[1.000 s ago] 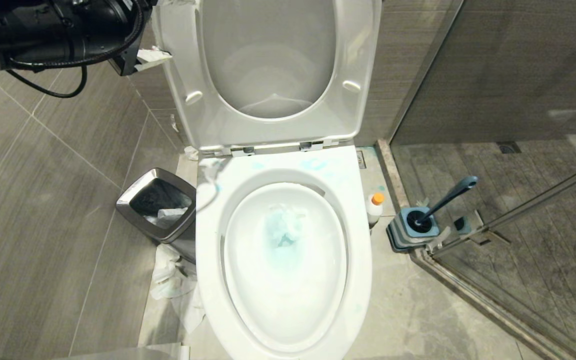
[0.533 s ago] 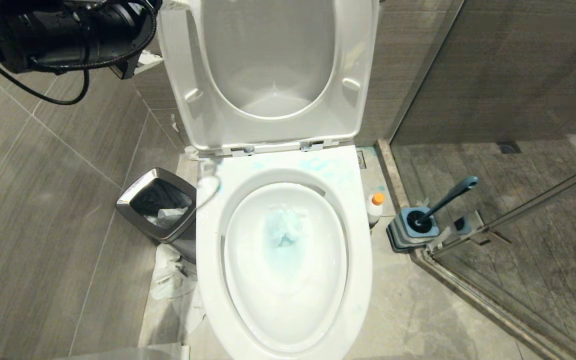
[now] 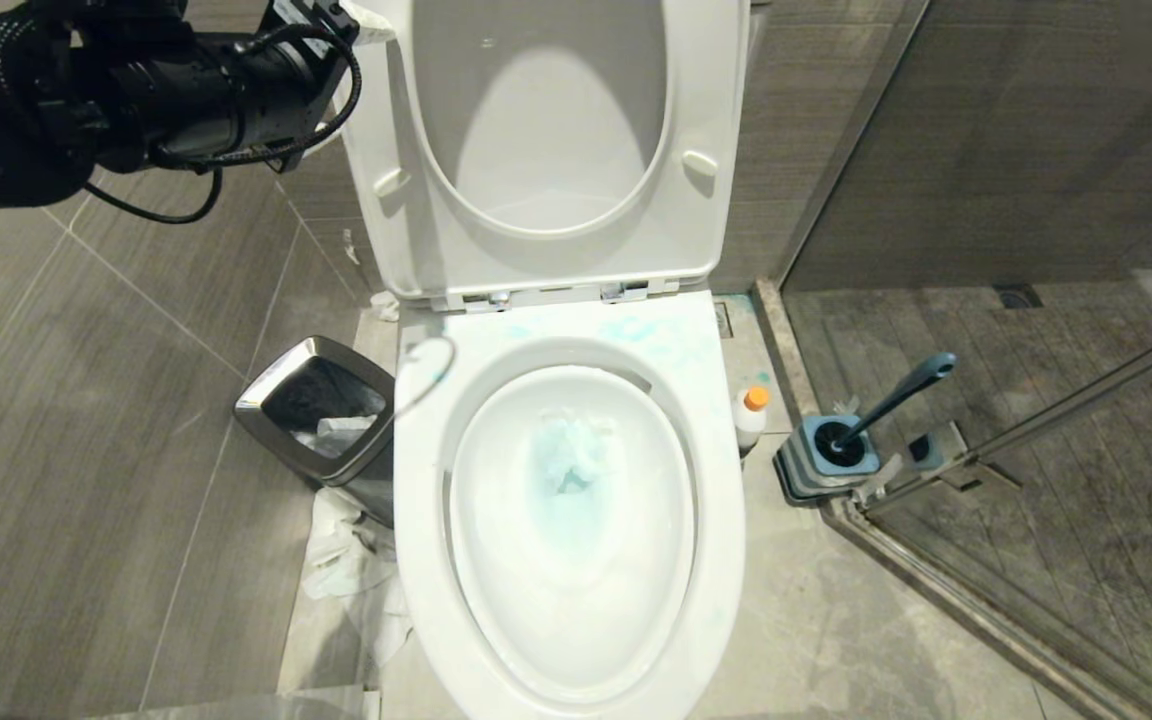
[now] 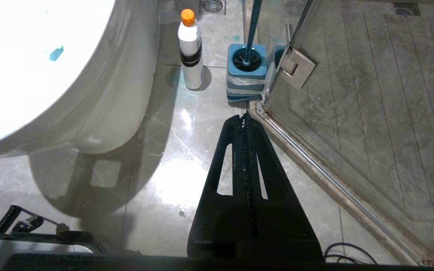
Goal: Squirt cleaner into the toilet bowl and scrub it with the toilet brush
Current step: Use the left hand to lift the toilet lid slightly
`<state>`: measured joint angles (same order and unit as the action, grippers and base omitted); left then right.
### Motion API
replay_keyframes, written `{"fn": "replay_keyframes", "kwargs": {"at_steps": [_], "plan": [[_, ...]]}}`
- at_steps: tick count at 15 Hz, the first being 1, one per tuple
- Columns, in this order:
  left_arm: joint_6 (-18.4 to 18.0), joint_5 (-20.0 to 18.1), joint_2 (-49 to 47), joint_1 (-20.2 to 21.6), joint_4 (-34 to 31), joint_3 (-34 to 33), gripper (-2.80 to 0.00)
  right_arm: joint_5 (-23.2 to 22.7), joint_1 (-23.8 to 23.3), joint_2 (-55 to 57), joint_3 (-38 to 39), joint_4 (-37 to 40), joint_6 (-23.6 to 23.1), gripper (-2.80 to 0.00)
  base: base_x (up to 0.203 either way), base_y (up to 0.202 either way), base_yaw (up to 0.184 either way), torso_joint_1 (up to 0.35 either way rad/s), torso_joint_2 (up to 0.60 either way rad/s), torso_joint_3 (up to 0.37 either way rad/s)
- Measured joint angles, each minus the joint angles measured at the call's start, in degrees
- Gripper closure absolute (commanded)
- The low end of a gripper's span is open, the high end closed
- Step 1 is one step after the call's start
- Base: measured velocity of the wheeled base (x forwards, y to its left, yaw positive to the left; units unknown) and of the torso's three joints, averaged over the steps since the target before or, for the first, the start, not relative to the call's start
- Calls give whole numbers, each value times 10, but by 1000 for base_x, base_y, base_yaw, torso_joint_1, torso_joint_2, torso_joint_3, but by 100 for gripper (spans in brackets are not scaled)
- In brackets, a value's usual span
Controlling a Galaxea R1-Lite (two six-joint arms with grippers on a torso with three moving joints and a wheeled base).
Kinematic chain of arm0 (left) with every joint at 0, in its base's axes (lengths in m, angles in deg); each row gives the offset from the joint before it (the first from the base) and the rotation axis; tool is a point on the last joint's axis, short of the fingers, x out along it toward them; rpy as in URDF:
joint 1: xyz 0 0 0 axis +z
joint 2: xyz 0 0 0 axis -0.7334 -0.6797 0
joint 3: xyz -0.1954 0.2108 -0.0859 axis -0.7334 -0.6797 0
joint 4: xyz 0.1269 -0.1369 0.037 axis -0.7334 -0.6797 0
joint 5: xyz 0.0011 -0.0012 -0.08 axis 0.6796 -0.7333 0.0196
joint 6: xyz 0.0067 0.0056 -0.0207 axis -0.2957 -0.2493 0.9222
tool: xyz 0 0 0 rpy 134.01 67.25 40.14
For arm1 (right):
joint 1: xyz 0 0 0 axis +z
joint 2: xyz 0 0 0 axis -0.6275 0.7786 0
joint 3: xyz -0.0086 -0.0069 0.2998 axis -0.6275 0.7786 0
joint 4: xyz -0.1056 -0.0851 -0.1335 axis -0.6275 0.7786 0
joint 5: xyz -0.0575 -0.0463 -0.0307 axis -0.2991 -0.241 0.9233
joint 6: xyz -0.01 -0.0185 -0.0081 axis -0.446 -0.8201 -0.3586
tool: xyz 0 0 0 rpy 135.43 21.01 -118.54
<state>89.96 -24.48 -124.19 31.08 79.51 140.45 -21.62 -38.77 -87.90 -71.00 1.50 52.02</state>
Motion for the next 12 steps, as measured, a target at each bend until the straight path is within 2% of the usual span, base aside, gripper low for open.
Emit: {"fn": "replay_keyframes", "kwargs": {"at_steps": [4,7,9,12], "plan": [[1,-4,0,0,0,0,-280,0,0,0,0,0,0,0,0,0,0,0,0,0],[17,-36,24,-8,-34,-4,-280,0,0,0,0,-1,0,0,0,0,0,0,0,0],[50,-74,51,-10,-82,-4,-280,0,0,0,0,0,0,0,0,0,0,0,0,0],[123,-135,100,-10,-179,-5,-280,0,0,0,0,0,0,0,0,0,0,0,0,0]]}}
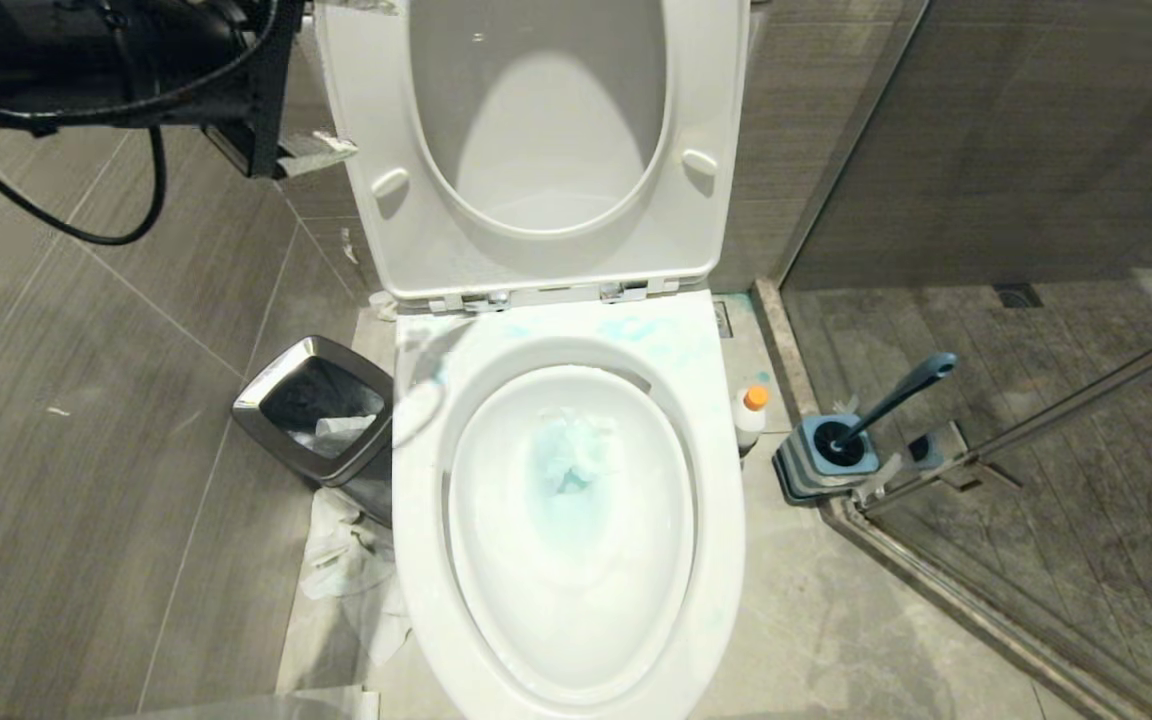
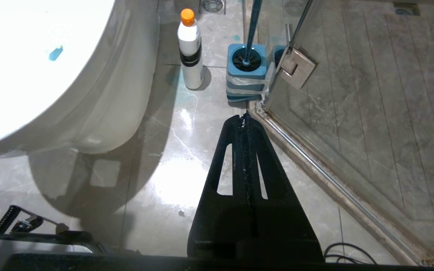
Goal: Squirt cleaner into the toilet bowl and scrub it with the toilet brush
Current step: Use the left hand to lift the toilet lid slightly, then pour in the cleaning agent
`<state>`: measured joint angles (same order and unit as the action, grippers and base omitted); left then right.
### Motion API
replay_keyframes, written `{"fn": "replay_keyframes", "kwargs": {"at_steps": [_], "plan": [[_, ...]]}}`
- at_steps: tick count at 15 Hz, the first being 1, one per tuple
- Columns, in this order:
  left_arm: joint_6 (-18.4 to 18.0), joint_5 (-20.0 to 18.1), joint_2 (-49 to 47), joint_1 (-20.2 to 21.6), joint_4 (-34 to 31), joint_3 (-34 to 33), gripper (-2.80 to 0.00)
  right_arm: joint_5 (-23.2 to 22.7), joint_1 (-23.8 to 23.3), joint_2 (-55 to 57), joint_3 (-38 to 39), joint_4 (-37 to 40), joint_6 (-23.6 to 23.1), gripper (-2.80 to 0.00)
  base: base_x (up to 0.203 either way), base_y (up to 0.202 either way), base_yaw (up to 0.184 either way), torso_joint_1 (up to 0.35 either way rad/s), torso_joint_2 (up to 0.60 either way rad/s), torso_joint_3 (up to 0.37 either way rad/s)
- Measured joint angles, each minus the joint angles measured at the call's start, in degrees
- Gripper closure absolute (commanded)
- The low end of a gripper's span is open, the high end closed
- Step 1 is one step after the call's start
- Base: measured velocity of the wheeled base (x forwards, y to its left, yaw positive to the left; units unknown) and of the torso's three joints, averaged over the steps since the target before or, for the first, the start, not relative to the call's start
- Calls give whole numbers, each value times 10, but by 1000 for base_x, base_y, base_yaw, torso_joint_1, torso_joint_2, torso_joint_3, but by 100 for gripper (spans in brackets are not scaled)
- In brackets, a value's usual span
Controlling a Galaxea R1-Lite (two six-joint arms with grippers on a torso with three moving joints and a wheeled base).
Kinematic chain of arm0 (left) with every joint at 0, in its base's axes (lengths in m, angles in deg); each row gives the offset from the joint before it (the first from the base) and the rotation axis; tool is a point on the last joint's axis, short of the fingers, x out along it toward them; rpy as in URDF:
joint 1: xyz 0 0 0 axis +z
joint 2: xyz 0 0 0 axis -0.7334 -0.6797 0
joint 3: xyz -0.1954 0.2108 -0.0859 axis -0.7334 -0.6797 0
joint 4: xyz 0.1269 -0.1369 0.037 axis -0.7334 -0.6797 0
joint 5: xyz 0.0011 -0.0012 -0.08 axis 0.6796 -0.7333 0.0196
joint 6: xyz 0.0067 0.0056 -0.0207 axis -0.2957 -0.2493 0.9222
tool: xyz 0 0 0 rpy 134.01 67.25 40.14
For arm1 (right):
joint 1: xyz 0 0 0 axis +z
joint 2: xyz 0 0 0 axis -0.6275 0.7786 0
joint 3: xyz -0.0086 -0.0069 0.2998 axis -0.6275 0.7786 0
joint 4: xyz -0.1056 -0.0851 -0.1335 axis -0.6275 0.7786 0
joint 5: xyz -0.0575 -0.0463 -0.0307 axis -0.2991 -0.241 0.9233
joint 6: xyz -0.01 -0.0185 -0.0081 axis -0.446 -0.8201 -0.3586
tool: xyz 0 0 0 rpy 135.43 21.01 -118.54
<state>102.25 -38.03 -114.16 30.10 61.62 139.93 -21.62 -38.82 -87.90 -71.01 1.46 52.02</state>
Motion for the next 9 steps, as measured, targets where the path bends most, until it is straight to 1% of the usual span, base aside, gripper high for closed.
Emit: {"fn": "replay_keyframes", "kwargs": {"at_steps": [3,4,5,6,7,8,9], "plan": [[68,-5,44,2,-72,-7,-280,0,1,0,0,0,0,0,0,0,0,0,0,0],[82,-5,58,4,-86,-12,-280,0,0,0,0,0,0,0,0,0,0,0,0,0],[86,-4,71,6,-108,-19,-280,0,1,0,0,0,0,0,0,0,0,0,0,0],[73,-4,82,13,-141,-28,-280,0,0,0,0,0,0,0,0,0,0,0,0,0],[46,-2,90,23,-172,-37,-280,0,0,0,0,0,0,0,0,0,0,0,0,0],[2,0,96,35,-201,-54,-280,0,0,0,0,0,0,0,0,0,0,0,0,0],[-52,2,102,49,-218,-77,-280,0,0,0,0,0,0,0,0,0,0,0,0,0]]}}
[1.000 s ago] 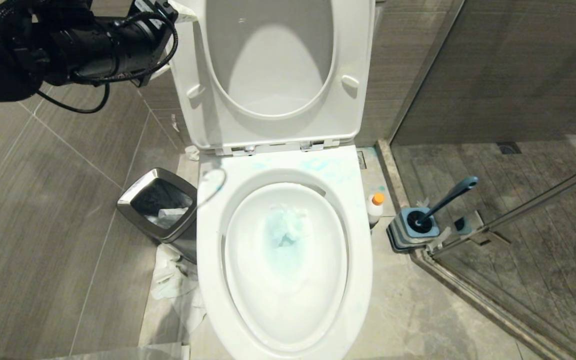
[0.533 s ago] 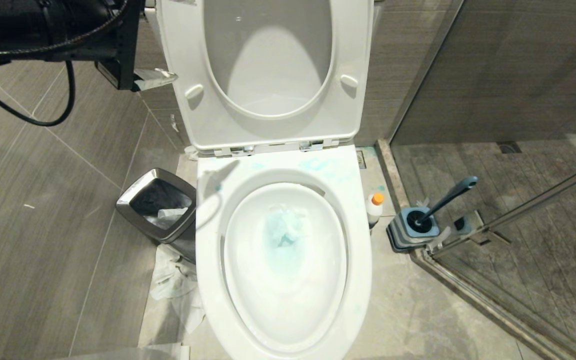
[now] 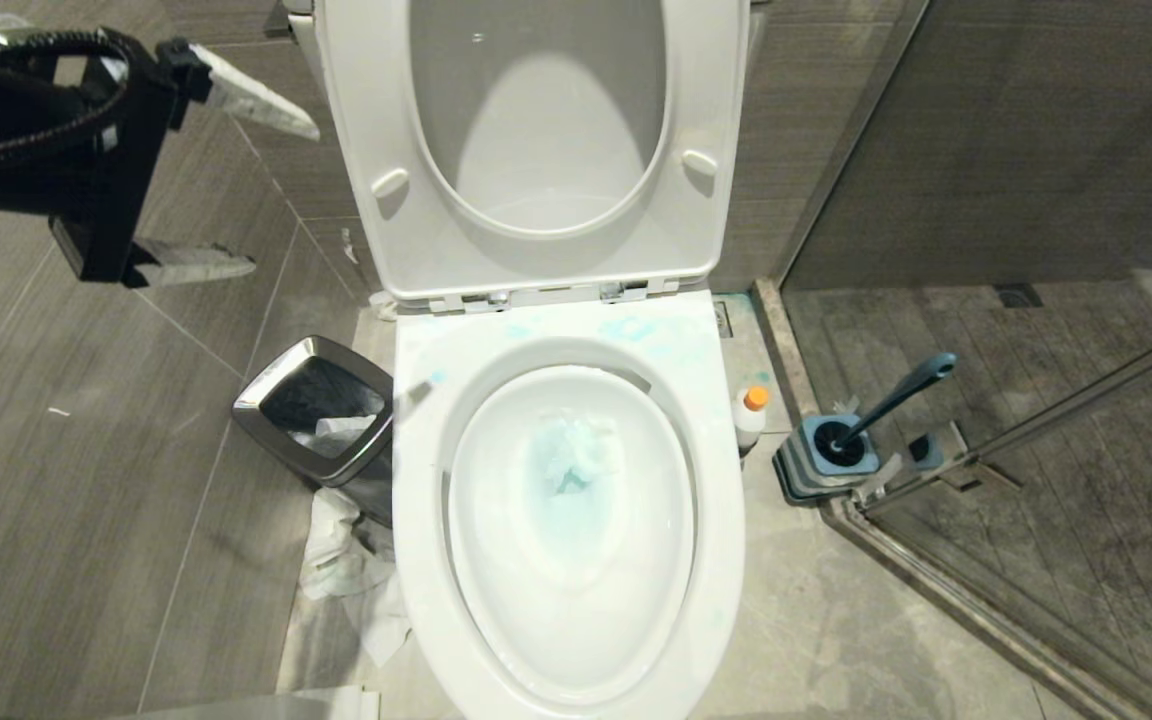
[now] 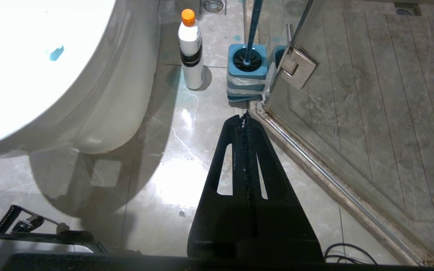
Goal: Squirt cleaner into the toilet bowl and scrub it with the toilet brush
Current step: Pour in the cleaning agent
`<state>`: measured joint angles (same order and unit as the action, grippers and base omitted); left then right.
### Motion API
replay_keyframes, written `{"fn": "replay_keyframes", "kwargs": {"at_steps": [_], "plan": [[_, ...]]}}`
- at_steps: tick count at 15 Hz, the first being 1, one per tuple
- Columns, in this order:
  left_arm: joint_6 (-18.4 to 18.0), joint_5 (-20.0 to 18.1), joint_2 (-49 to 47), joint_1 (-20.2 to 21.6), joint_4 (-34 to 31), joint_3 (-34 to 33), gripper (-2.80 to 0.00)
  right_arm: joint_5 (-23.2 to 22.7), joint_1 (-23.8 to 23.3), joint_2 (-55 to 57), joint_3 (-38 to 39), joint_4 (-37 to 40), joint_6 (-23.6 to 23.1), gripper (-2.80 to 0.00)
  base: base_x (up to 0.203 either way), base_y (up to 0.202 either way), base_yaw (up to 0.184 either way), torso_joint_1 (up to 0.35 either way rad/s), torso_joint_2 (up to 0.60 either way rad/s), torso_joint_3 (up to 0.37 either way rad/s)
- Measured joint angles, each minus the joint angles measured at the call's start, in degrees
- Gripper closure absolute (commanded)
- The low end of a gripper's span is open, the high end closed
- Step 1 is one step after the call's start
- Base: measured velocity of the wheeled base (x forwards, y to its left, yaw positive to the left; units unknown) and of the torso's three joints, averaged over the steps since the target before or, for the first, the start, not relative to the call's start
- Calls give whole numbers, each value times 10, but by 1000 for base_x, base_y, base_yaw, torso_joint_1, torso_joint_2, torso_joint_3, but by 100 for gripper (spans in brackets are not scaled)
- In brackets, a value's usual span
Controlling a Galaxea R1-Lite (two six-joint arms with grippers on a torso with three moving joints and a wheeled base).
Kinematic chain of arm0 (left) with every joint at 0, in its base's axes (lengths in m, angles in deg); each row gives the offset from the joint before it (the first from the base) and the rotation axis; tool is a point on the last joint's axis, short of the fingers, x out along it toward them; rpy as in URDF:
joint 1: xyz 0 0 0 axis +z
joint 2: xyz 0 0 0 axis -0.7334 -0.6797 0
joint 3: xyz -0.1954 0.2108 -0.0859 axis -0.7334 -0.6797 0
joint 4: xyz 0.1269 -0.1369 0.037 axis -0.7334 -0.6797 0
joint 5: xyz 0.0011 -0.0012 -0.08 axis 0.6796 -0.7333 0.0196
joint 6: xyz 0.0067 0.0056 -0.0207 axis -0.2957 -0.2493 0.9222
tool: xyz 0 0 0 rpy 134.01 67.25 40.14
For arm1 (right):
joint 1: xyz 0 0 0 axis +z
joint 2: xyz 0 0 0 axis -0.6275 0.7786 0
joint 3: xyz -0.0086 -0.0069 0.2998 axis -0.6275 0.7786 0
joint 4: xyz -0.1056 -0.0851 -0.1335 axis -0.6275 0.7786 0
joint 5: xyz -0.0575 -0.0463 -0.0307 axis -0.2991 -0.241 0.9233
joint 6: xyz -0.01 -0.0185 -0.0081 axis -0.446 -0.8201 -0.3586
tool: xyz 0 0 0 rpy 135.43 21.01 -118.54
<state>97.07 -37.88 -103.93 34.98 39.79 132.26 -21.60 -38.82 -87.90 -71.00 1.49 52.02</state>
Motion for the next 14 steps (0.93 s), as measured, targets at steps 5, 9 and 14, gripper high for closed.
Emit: {"fn": "replay_keyframes", "kwargs": {"at_steps": [5,9,14], "plan": [[-327,1,38,44,135,-112,-280,0,0,0,0,0,0,0,0,0,0,0,0,0],[-455,-2,69,47,320,-146,-280,0,0,0,0,0,0,0,0,0,0,0,0,0],[-510,5,146,79,343,-188,-280,0,0,0,0,0,0,0,0,0,0,0,0,0]]}}
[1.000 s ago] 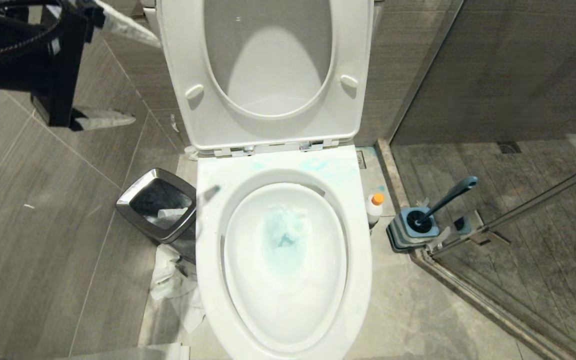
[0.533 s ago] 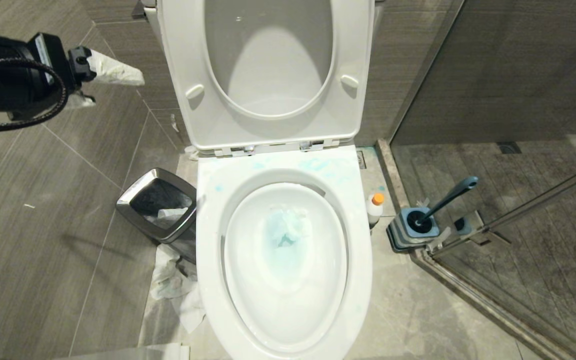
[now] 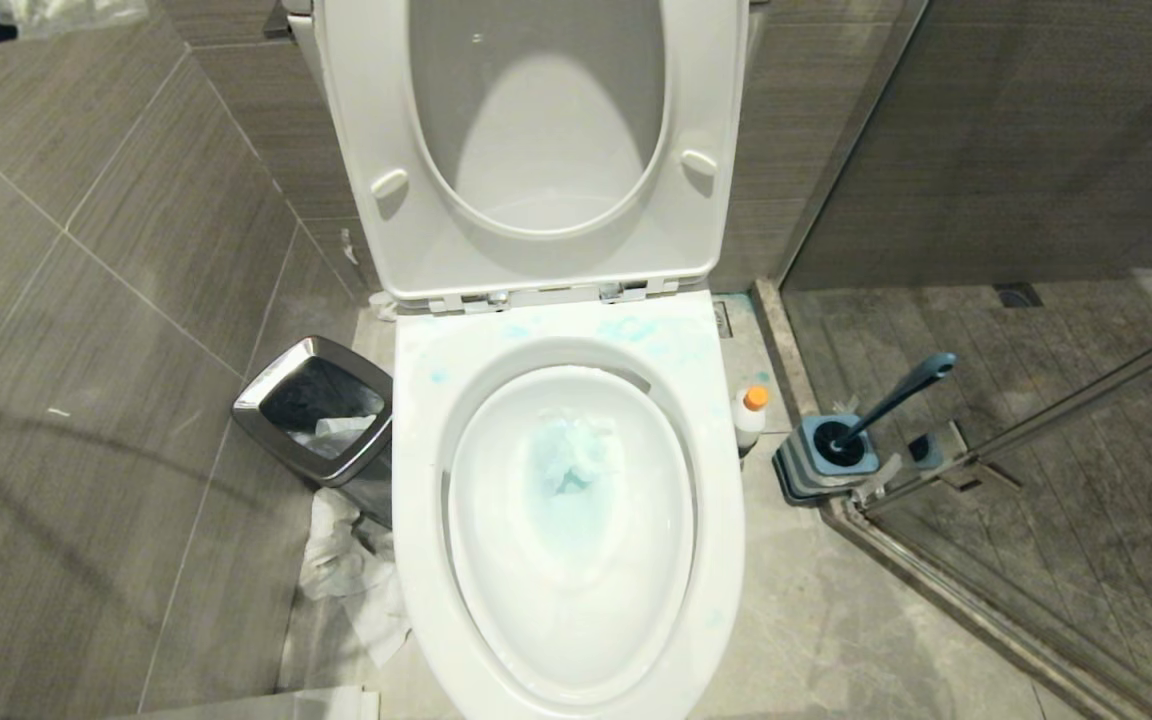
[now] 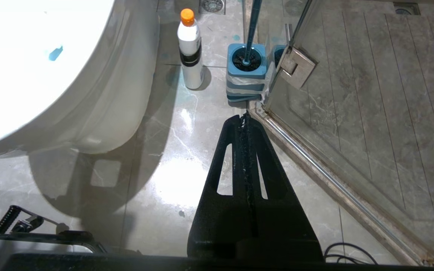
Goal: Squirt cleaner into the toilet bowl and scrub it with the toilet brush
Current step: Pour in the cleaning agent
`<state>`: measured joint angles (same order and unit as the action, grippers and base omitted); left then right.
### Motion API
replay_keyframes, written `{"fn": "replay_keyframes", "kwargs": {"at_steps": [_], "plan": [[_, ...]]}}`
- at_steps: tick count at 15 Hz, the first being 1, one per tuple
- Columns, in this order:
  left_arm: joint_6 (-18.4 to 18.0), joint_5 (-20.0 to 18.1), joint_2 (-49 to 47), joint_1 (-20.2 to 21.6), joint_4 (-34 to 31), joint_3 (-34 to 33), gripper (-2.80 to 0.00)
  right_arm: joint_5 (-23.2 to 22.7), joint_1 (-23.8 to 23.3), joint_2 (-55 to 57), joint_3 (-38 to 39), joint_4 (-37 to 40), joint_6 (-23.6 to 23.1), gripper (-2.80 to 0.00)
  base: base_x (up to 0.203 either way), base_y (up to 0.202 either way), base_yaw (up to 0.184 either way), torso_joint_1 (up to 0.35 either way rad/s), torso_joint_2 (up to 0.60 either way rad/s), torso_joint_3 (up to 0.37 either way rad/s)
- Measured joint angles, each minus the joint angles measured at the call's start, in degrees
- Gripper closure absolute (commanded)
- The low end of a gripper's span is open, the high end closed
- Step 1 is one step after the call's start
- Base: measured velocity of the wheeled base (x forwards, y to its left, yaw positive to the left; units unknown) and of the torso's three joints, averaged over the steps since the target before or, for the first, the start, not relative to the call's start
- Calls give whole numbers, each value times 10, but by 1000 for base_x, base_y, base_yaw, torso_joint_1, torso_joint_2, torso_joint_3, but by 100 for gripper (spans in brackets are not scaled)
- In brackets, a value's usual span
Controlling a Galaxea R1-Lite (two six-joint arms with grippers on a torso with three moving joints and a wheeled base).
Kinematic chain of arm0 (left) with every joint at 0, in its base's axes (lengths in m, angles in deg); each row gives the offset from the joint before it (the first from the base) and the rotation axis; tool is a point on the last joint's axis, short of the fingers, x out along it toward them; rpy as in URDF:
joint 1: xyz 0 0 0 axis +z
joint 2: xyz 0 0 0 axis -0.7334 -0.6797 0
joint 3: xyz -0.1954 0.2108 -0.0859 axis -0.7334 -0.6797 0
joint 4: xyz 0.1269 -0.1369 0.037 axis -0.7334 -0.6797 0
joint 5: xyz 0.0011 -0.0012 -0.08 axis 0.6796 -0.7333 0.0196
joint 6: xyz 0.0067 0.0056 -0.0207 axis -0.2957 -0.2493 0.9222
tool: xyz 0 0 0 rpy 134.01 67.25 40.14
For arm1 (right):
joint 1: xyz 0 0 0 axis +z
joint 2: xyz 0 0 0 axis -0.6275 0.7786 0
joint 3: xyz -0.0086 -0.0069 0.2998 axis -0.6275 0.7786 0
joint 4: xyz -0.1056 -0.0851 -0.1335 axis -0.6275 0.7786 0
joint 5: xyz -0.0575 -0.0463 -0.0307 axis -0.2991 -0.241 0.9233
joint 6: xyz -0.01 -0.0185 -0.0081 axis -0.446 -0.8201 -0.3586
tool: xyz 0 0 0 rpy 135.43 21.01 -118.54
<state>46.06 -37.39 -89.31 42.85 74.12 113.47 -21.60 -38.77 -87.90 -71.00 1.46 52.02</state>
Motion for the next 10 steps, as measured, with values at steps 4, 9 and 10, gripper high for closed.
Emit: {"fn": "replay_keyframes", "kwargs": {"at_steps": [4,9,10], "plan": [[-2,5,37,8,2,-2,-280,0,0,0,0,0,0,0,0,0,0,0,0,0],[6,2,81,6,1,-12,-280,0,0,0,0,0,0,0,0,0,0,0,0,0],[6,2,88,6,1,-20,-280,0,0,0,0,0,0,0,0,0,0,0,0,0]]}}
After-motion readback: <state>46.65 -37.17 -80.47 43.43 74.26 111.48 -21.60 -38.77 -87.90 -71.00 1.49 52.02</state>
